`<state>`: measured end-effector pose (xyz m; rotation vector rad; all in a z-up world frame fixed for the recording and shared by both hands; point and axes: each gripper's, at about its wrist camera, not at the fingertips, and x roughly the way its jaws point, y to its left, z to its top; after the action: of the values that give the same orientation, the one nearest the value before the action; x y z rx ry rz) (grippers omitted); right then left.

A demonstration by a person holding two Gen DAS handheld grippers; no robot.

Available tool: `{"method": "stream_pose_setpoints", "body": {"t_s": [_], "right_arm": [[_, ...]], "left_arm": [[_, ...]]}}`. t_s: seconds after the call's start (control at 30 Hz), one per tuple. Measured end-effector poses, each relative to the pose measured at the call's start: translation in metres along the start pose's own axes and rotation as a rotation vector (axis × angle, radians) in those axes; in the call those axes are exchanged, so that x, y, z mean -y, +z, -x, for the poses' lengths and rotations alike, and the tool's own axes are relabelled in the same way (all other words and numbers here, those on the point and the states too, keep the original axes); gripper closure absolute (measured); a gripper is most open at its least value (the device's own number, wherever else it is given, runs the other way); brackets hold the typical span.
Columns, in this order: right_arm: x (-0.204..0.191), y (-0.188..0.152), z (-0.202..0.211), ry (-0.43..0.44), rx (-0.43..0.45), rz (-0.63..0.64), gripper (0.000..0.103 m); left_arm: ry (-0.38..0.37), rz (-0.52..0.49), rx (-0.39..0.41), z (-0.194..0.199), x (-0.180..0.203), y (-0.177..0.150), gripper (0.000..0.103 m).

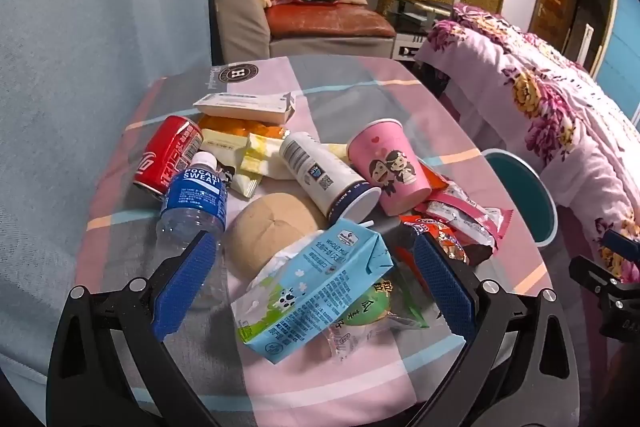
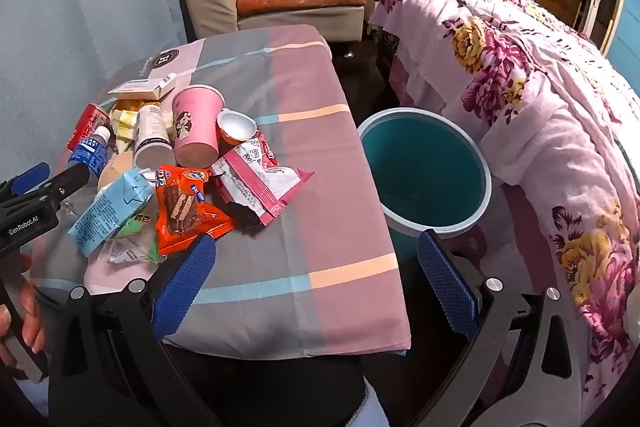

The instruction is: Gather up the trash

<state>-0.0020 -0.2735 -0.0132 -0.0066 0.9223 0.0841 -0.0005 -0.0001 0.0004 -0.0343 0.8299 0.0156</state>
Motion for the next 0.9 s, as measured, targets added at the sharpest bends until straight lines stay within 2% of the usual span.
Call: {"method": "stream_pose_setpoints", "body": {"t_s": [0.9], "right_arm": [[0.004, 0.002, -0.0011, -0.007, -0.012, -0.006, 0.006]], "left_arm": [[-0.023, -0.012, -0.01, 0.0049, 0.0062, 0.0007, 0.004]]}}
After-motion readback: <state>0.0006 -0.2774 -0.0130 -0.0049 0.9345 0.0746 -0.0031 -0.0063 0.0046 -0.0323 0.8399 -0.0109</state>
